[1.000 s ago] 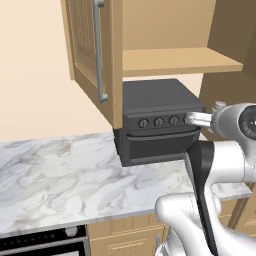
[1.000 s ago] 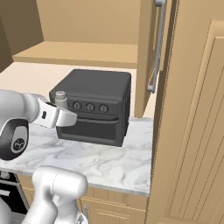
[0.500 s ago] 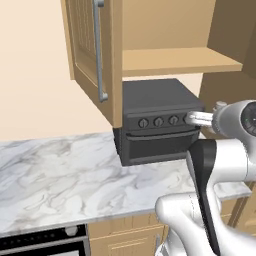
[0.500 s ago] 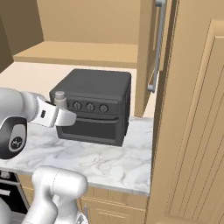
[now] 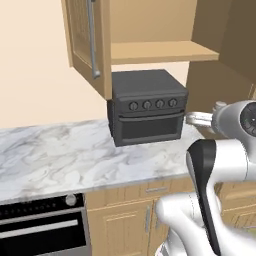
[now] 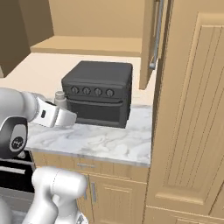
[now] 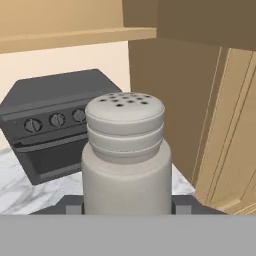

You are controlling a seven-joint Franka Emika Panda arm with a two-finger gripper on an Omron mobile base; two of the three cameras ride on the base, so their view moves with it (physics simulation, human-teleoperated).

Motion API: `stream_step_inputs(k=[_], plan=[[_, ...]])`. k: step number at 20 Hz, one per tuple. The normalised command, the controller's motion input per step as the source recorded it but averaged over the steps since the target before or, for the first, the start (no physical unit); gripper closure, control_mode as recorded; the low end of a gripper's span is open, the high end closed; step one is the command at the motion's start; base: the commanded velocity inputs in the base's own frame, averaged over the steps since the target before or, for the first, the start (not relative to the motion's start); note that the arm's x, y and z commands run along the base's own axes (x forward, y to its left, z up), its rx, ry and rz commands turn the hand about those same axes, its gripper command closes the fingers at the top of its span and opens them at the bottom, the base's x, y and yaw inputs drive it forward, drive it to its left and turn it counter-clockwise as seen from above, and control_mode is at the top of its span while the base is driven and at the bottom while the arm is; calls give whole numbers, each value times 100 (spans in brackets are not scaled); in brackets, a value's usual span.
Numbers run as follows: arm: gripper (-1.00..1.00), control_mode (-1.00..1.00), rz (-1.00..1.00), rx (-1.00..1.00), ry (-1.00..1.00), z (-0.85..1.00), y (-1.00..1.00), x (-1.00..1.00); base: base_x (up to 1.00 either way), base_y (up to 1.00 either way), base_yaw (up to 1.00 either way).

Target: Move the mayonnaise and shaker from the cabinet to the dining counter.

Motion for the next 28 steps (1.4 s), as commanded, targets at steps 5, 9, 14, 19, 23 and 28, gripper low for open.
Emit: stream_step_inputs(k=[5, 9, 14, 19, 23, 28], plan=[[100, 100, 0, 0, 0, 0, 0, 0, -64, 19, -51], [100, 100, 0, 0, 0, 0, 0, 0, -32, 12, -77], [100, 100, 0, 0, 0, 0, 0, 0, -25, 6, -81], [100, 100, 0, 0, 0, 0, 0, 0, -18, -3, -72], [100, 100, 0, 0, 0, 0, 0, 0, -5, -18, -68], [100, 100, 0, 0, 0, 0, 0, 0, 6, -27, -63]])
